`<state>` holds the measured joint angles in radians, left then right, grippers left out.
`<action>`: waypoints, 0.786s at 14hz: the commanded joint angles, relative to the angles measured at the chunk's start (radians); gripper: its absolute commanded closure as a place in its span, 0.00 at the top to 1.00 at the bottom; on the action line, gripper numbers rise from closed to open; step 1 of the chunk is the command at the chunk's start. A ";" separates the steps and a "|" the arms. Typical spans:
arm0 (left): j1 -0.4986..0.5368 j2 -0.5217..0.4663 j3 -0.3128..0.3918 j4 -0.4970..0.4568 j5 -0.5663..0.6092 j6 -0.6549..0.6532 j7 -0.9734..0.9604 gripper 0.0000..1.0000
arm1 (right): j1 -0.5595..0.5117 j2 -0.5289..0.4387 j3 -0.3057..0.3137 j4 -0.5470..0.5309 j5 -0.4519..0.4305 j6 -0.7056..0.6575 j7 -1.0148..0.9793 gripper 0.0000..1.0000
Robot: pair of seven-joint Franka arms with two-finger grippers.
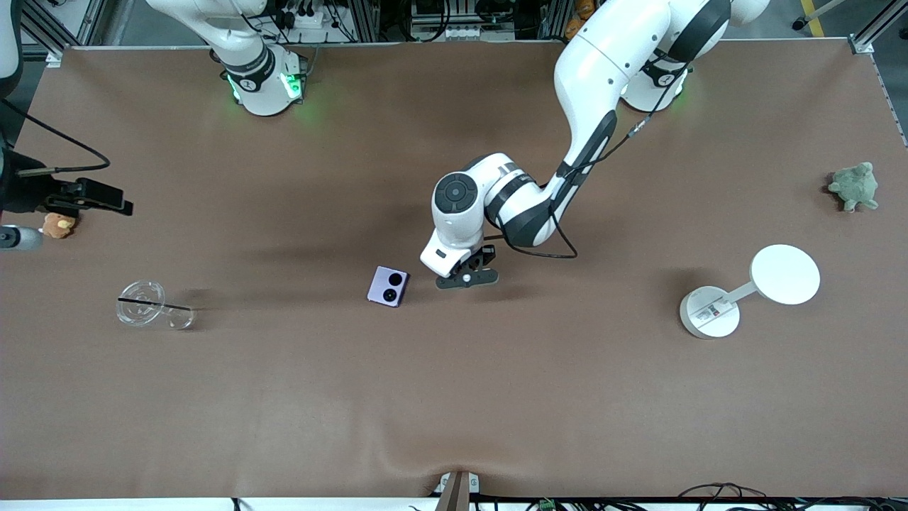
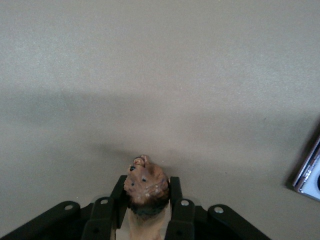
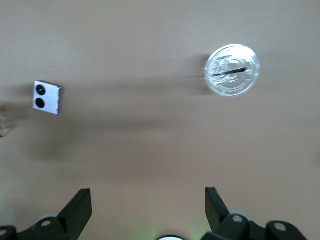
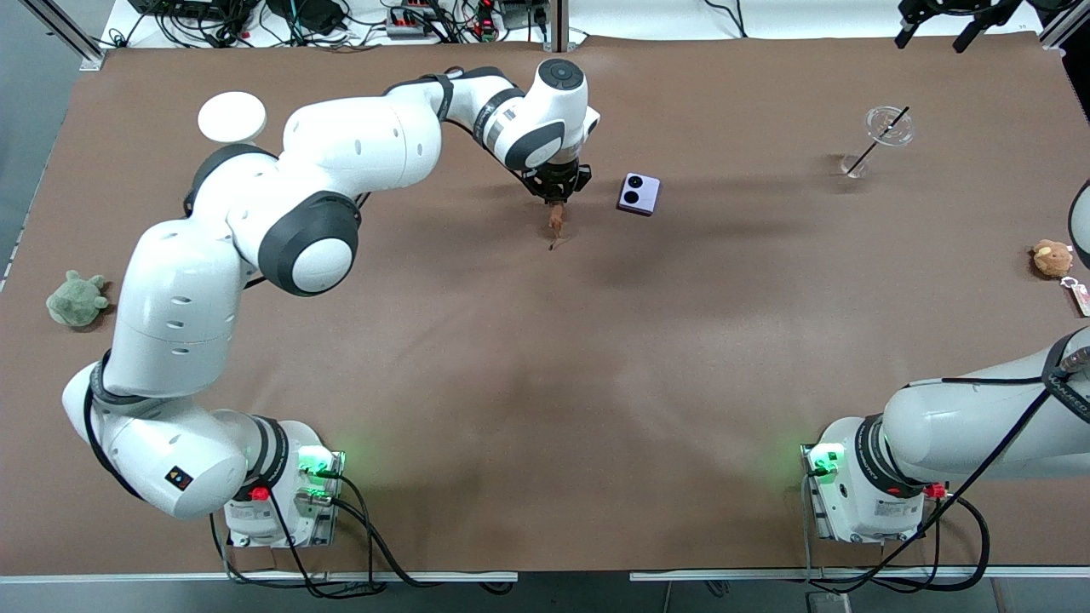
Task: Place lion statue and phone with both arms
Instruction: 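Lift the lion with the left gripper while the right gripper reaches the phone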
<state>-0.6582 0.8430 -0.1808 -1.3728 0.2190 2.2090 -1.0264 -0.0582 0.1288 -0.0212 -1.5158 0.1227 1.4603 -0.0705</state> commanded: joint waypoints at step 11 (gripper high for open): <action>0.277 -0.313 -0.005 -0.121 0.025 -0.161 0.243 0.00 | 0.084 0.199 0.000 -0.081 0.390 0.018 0.084 1.00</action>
<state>-0.4574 0.6080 -0.1699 -1.3880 0.2235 2.0436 -0.8700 -0.0252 0.2744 -0.0188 -1.6041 0.4746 1.4513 -0.0365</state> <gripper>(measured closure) 0.630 0.000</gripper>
